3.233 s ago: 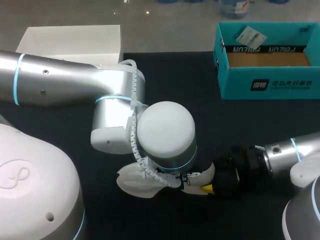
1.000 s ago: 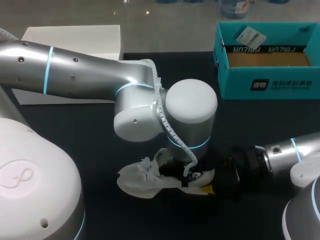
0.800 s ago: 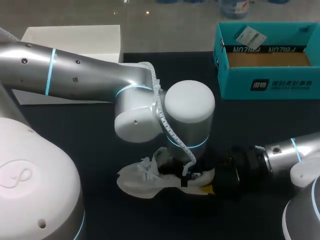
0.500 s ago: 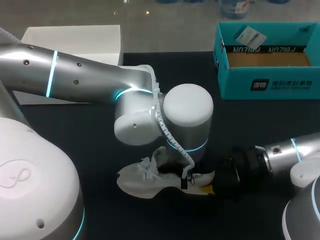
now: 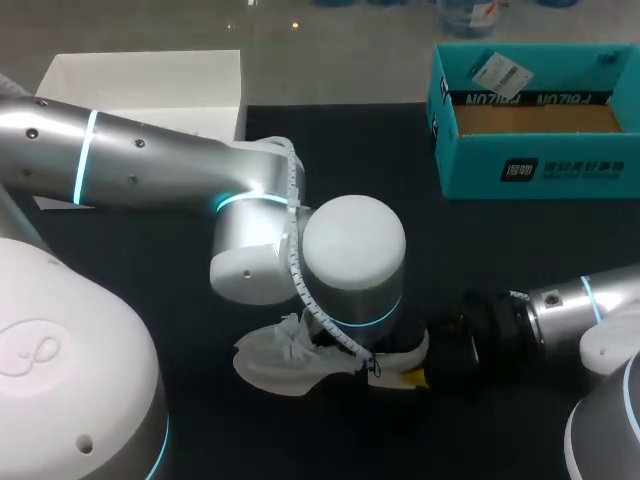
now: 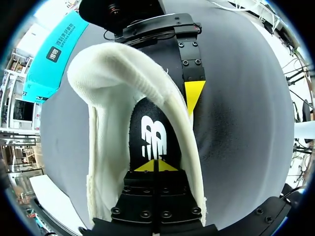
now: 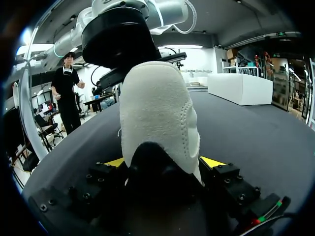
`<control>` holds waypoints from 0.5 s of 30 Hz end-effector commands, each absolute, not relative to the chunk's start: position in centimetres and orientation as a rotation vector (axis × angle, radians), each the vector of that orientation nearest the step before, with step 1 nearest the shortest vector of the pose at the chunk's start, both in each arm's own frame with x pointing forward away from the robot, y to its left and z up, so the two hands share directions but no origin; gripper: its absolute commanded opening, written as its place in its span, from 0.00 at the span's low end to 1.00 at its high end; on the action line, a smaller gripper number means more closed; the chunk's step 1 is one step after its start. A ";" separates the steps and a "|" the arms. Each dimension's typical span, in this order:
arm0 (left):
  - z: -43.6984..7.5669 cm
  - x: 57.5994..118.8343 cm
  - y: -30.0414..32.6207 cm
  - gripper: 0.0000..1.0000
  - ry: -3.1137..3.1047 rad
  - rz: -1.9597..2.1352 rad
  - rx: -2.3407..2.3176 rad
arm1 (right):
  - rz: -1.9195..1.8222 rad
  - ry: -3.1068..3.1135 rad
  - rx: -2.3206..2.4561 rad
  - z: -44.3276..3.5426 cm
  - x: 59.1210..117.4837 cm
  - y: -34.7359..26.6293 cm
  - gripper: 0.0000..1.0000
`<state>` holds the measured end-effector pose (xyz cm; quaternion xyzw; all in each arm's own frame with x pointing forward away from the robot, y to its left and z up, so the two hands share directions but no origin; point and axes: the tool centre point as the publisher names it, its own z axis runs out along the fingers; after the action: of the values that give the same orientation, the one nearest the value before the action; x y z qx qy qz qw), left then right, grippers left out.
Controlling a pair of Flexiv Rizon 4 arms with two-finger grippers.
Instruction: Take the shoe out of the shoebox, open the shoe tongue, remove and reinsert the insole, then place the shoe into the shoebox
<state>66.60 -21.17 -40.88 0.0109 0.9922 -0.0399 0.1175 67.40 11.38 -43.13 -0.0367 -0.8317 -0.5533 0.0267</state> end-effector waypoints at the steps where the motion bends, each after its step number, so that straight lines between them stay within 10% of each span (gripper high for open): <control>1: -40.9 66.5 -20.7 0.00 2.883 -0.127 0.024 | -1.704 -2.573 -0.116 -43.3 67.3 11.4 0.00; 15: -36.7 66.1 -20.3 0.00 2.820 -0.191 -0.014 | -1.704 -2.573 -0.116 -43.3 67.3 11.4 0.00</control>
<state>66.61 -21.46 -38.16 -0.0043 0.9864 -0.0621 0.1523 67.37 11.35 -43.11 -0.0366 -0.8319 -0.5531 0.0268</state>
